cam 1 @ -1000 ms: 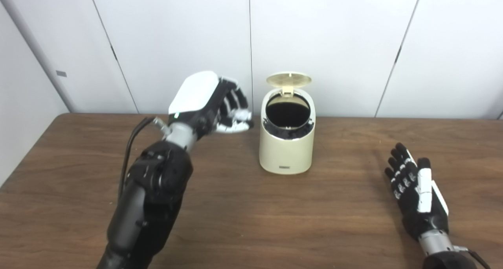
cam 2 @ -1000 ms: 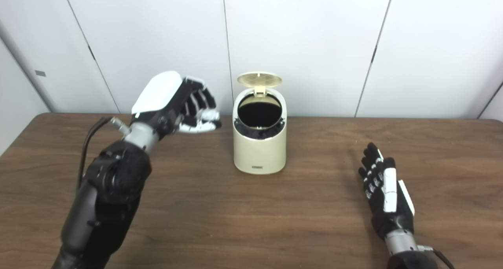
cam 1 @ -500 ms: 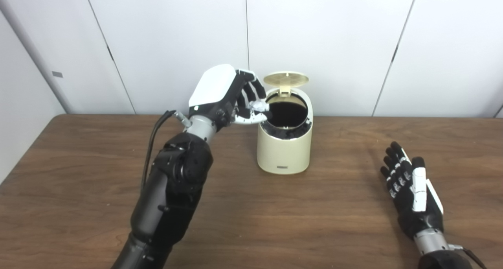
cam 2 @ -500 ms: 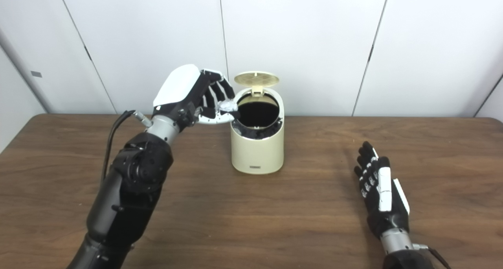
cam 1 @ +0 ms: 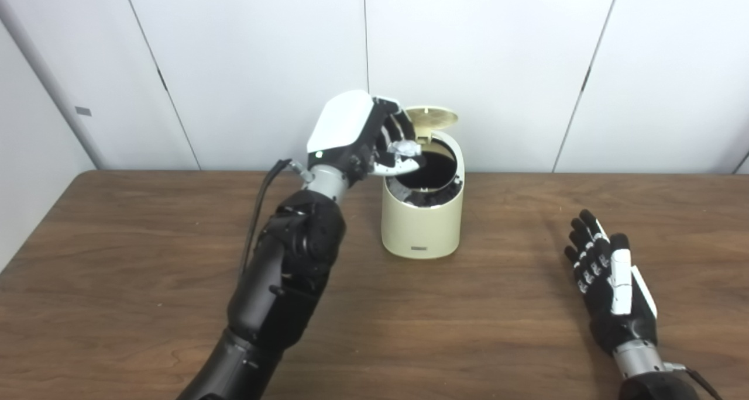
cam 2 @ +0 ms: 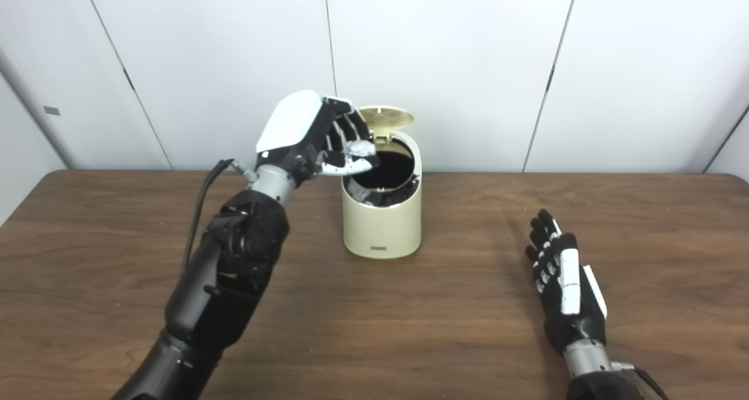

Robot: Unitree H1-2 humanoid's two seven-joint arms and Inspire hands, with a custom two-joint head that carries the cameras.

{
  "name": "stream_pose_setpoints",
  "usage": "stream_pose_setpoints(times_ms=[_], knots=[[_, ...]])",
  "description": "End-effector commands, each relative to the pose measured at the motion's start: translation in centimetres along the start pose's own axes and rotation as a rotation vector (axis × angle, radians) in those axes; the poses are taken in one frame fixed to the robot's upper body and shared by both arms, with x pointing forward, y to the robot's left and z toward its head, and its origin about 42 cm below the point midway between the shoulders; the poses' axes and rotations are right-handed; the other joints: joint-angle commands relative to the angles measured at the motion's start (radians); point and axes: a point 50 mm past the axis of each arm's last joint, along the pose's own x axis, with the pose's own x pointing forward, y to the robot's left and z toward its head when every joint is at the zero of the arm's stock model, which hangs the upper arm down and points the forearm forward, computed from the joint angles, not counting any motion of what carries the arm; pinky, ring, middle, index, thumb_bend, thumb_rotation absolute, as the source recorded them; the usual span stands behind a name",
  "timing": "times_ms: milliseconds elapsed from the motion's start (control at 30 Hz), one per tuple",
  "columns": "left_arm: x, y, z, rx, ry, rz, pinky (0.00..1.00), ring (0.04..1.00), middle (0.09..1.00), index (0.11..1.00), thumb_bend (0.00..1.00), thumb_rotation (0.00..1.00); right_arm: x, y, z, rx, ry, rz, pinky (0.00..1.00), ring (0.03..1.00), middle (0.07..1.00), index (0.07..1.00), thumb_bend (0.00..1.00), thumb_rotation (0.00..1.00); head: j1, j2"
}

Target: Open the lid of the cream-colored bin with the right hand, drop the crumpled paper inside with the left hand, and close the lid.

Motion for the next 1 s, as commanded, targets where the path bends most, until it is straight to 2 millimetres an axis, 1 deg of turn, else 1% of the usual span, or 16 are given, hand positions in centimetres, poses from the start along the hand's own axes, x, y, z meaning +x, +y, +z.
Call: stream_pose_setpoints(times_ms=[0, 33, 200, 267, 567, 800, 867, 967], knots=[[1.6, 1.7, 2.0, 0.002, -0.075, 0.094, 0.25, 0.384, 0.489, 0.526, 0.46, 0.00, 0.2, 0.2, 0.4, -0.003, -0.046, 0.009, 1.00, 1.000, 0.972, 0.962, 0.63, 1.00, 0.002, 0.001], [1.7, 1.4, 2.0, -0.006, -0.074, 0.092, 0.25, 0.384, 0.488, 0.527, 0.46, 0.00, 0.2, 0.2, 0.4, -0.003, -0.047, 0.009, 1.00, 1.000, 0.973, 0.964, 0.63, 1.00, 0.001, 0.000], [2.1, 0.5, 2.1, -0.001, -0.083, 0.071, 0.29, 0.398, 0.482, 0.528, 0.47, 0.00, 0.1, 0.4, 0.2, -0.005, -0.050, 0.002, 1.00, 1.000, 0.971, 0.965, 0.64, 1.00, 0.000, 0.001], [2.4, 0.0, 2.1, 0.006, -0.091, 0.062, 0.29, 0.389, 0.471, 0.520, 0.47, 0.00, 0.1, 0.5, 0.2, -0.004, -0.051, -0.001, 1.00, 1.000, 0.970, 0.966, 0.64, 1.00, -0.001, 0.000], [3.0, -1.5, 2.4, 0.030, -0.108, 0.033, 0.30, 0.394, 0.501, 0.506, 0.47, 0.00, 0.1, 0.1, -0.1, 0.014, -0.055, -0.004, 1.00, 1.000, 0.965, 0.970, 0.64, 1.00, -0.003, 0.005], [3.0, -2.1, 2.4, 0.092, -0.109, 0.009, 0.33, 0.425, 0.541, 0.477, 0.47, 0.00, 0.0, -0.2, -0.2, 0.016, -0.057, -0.006, 1.00, 1.000, 0.951, 0.969, 0.64, 1.00, 0.005, 0.009], [3.0, -2.1, 2.3, 0.132, -0.106, 0.006, 0.33, 0.456, 0.574, 0.482, 0.47, 0.00, 0.0, -0.2, -0.1, 0.018, -0.056, -0.003, 1.00, 0.987, 0.939, 0.969, 0.64, 1.00, 0.007, 0.010], [2.9, -1.9, 2.4, 0.163, -0.097, 0.002, 0.35, 0.486, 0.579, 0.473, 0.47, 0.00, -0.1, -0.3, 0.0, 0.027, -0.055, -0.003, 1.00, 0.977, 0.928, 0.967, 0.63, 1.00, 0.010, 0.011]])
